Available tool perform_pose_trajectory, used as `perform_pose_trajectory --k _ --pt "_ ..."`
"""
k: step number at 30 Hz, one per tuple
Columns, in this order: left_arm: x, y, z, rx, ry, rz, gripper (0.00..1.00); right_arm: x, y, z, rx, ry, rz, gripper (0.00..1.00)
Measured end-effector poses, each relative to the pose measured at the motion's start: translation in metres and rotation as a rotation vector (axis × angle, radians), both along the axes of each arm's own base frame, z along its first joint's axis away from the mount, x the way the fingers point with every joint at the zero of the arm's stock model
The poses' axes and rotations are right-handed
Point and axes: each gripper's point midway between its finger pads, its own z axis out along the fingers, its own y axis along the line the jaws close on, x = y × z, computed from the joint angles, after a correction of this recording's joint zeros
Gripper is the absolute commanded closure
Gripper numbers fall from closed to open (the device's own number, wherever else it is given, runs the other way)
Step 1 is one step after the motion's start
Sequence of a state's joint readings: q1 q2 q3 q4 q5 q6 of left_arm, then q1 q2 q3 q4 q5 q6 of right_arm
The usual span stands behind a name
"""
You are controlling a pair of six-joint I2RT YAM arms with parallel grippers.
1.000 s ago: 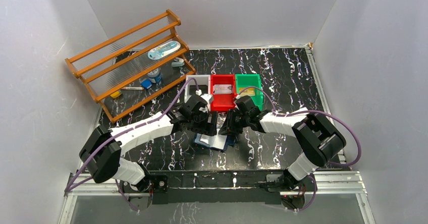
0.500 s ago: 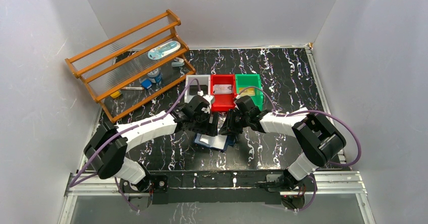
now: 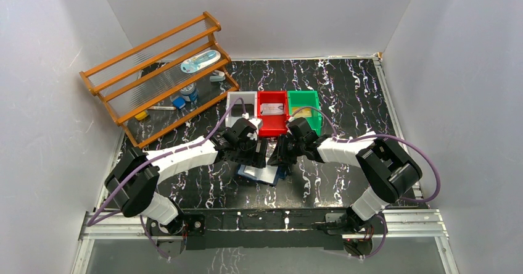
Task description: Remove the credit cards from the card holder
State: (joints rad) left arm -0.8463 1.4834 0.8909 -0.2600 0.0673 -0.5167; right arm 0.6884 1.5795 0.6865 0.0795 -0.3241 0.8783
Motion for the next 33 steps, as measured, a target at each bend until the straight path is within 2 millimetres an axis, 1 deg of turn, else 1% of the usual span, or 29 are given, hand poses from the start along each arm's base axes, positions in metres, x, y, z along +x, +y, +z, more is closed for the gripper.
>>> perform_pose_trajectory --k 10,22,25,33 --pt "0.002 0.001 0.001 0.004 -0.01 0.008 0.25 -0.003 -0.002 -0.003 -0.005 0.007 0.0 0.7" --pt "-0.007 -0.006 0.002 -0.031 0.029 -0.029 0.37 -0.003 -0.002 -0.003 -0.005 0.007 0.0 0.7" --pt "-0.01 -0.012 0.005 -0.063 0.041 -0.05 0.4 -0.003 -0.002 -0.003 -0.005 0.007 0.0 0.7" --pt "-0.028 -0.037 0.014 -0.194 0.12 -0.163 0.5 -0.002 -0.002 -0.003 -0.005 0.006 0.0 0.68"
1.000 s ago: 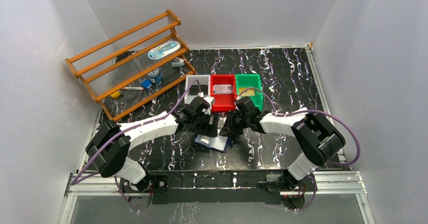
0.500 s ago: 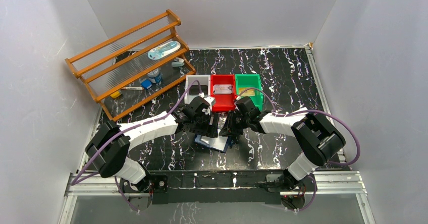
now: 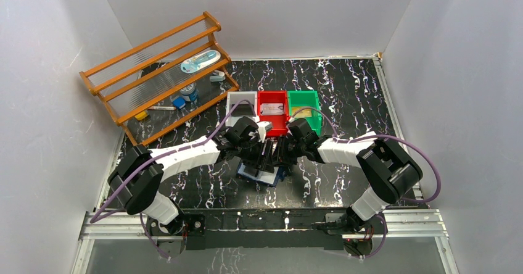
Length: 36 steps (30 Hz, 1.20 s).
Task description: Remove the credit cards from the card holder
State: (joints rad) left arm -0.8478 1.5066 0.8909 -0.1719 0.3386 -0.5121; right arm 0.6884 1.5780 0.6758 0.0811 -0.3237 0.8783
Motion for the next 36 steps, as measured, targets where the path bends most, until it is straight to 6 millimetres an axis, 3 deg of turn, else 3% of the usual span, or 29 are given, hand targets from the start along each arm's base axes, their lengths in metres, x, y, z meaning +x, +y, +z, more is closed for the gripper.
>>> perform_pose_trajectory --k 6,16,23,27,36 --pt "-0.009 -0.012 0.003 -0.056 0.029 -0.053 0.52 0.004 -0.001 0.014 0.012 -0.038 -0.014 0.67" --pt "-0.021 -0.013 -0.02 -0.026 0.074 -0.069 0.5 0.021 -0.026 0.066 -0.01 -0.211 -0.155 0.65" --pt "-0.031 -0.02 -0.026 -0.019 0.085 -0.096 0.49 0.023 -0.025 0.089 0.048 -0.256 -0.176 0.66" --pt "-0.033 -0.021 -0.026 -0.015 0.081 -0.099 0.49 0.021 -0.016 0.082 0.072 -0.214 -0.15 0.67" --pt "-0.036 -0.019 -0.03 -0.002 0.08 -0.099 0.48 -0.002 0.0 0.026 0.084 0.002 -0.064 0.69"
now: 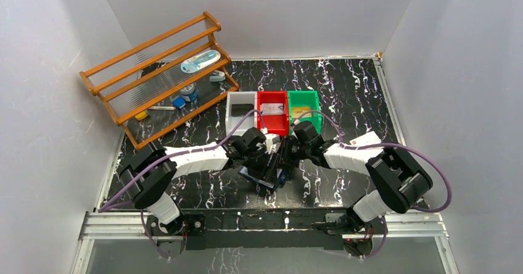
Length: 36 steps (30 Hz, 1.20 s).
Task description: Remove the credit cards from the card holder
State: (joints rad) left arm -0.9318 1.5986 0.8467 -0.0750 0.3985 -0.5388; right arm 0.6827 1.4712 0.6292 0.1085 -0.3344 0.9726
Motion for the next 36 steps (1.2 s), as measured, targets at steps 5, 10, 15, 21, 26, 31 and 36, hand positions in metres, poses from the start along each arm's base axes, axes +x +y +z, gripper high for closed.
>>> perform_pose_trajectory --k 5,10,15,21,26,31,36 --pt "0.007 0.004 0.01 -0.003 -0.055 0.026 0.42 -0.025 -0.017 -0.03 -0.047 0.08 0.01 0.69" --pt "0.021 0.015 0.033 0.003 -0.171 0.078 0.33 -0.027 -0.017 -0.031 -0.035 0.076 0.018 0.69" --pt "0.041 0.038 0.035 0.108 -0.276 0.16 0.29 -0.027 -0.017 -0.031 -0.037 0.071 0.023 0.69" --pt "0.06 0.055 0.017 0.255 -0.328 0.203 0.31 -0.027 -0.017 -0.031 -0.039 0.068 0.022 0.69" --pt "0.069 0.062 0.01 0.301 -0.365 0.221 0.39 -0.027 -0.017 -0.031 -0.038 0.069 0.021 0.69" --pt "0.07 0.063 0.001 0.314 -0.366 0.217 0.56 -0.027 -0.017 -0.031 -0.038 0.069 0.021 0.68" --pt "0.056 0.072 -0.018 0.34 -0.314 0.203 0.61 -0.026 -0.017 -0.031 -0.038 0.067 0.021 0.68"
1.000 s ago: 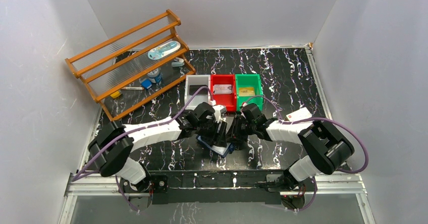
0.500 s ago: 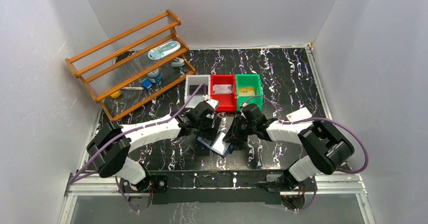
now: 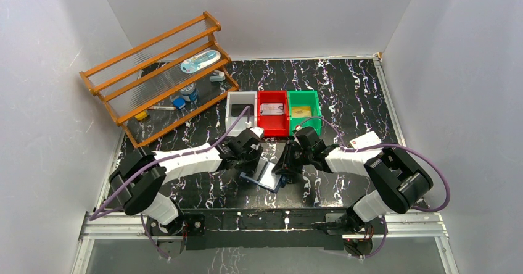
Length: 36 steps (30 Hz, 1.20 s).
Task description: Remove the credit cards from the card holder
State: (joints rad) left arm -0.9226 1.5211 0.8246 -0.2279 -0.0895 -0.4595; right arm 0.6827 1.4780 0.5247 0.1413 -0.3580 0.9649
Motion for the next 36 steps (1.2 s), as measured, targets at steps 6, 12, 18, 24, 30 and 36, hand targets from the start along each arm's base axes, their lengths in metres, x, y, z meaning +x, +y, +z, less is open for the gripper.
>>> perform_pose_trajectory --k 6,12,18,24,30,36 --pt "-0.009 0.002 0.001 -0.059 0.025 0.041 0.61 0.002 -0.001 0.001 -0.016 -0.001 -0.004 0.65" --pt "-0.02 -0.002 0.001 -0.139 0.076 0.094 0.62 0.005 -0.005 0.01 -0.033 -0.039 -0.01 0.65" --pt "-0.028 -0.002 0.003 -0.199 0.117 0.18 0.62 0.008 -0.006 0.019 -0.118 -0.095 -0.007 0.66" --pt "-0.031 -0.001 0.008 -0.229 0.127 0.216 0.61 0.014 0.009 0.042 -0.194 -0.197 0.019 0.65" --pt "-0.031 -0.001 0.01 -0.237 0.126 0.222 0.61 0.014 0.02 0.056 -0.186 -0.232 0.041 0.65" --pt "-0.032 -0.001 0.012 -0.244 0.125 0.225 0.6 0.005 0.026 0.045 -0.203 -0.206 0.076 0.66"
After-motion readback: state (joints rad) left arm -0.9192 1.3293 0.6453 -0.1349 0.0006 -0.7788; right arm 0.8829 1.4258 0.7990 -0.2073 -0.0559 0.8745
